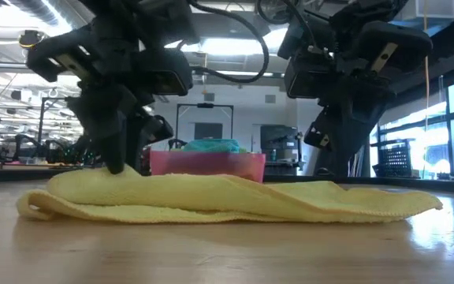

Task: Fold microfiber towels
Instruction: Fold the yellow microfiber cloth

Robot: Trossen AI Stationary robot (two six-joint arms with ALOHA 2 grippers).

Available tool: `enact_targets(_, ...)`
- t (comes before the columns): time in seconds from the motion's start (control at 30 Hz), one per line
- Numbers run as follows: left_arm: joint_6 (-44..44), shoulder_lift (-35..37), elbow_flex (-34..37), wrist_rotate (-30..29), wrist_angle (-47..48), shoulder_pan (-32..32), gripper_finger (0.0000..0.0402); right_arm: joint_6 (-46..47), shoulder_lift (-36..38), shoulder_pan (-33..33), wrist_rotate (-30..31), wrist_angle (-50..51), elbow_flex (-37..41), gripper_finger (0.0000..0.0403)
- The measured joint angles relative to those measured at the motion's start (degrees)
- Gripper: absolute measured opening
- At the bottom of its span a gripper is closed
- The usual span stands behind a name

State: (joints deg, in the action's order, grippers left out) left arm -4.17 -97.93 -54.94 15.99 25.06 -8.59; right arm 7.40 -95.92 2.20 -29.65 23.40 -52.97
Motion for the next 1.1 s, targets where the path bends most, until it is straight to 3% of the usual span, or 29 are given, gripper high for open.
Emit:
enact_targets(0.3, -3.3, 0.0, 0.0, -3.3, 1.9, -2.6, 0.009, -0.1, 0.0, 0.0, 0.0, 0.0, 0.0, 0.0101)
enact_targets(0.6, -10.7, 2.1, -2.9, -8.3, 3.5, -4.4, 0.0009, -0.2, 0.0, 0.0, 3.3, 0.5, 0.0, 0.0101)
enact_targets(0.93, -15.4, 3.6, -8.2, -11.7, 6.5, -10.8, 0.0001, 2.4, 0.0, 0.0, 3.6, 1.1, 0.0, 0.0101)
enact_targets(1.1, -18.9, 3.6, -8.2, -13.6, 8.2, -14.6, 0.0001, 7.1, 0.0, 0.3, -3.2, 3.1, 0.0, 0.0101)
